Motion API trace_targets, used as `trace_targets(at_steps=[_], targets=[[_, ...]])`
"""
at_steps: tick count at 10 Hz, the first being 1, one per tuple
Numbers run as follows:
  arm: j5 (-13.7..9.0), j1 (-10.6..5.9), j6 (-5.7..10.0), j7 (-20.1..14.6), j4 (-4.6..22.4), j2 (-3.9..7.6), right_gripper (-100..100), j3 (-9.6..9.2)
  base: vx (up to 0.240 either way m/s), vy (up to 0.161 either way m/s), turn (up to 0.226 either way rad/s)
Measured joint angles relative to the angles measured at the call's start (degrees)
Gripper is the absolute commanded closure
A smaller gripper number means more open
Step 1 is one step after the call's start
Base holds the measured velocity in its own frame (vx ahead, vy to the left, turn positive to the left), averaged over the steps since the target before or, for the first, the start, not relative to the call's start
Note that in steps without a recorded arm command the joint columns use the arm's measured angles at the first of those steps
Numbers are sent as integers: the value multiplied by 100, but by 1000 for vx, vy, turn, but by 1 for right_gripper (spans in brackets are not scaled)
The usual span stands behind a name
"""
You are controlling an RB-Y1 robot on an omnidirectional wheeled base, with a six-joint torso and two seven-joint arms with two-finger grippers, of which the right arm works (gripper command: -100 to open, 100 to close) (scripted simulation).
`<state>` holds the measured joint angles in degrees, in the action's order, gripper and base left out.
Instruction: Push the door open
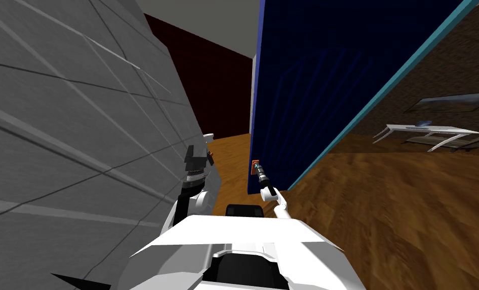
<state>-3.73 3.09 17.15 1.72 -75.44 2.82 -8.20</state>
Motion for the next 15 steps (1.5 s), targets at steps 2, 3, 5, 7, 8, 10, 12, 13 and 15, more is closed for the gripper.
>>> trace_targets(at_steps=[2,3,5,7,8,10,12,13,15], targets=[[-134,-50,5,128,4,13,100,-140,157,22,-228],[-213,-82,11,199,3,22,100,-193,193,10,-371],[-427,-141,59,403,56,67,-100,-301,88,8,-192],[-436,-106,25,417,-13,99,-100,-342,-234,24,9],[-432,-80,2,415,-48,98,-100,-360,-272,34,-23],[-435,-37,-48,422,-126,80,-100,-406,-259,53,-25],[-440,16,-95,432,-210,24,-100,-463,-187,39,-15],[-441,22,-102,432,-216,22,-100,-467,86,29,24],[-432,-8,-66,440,-164,47,-100,-439,171,42,19]])
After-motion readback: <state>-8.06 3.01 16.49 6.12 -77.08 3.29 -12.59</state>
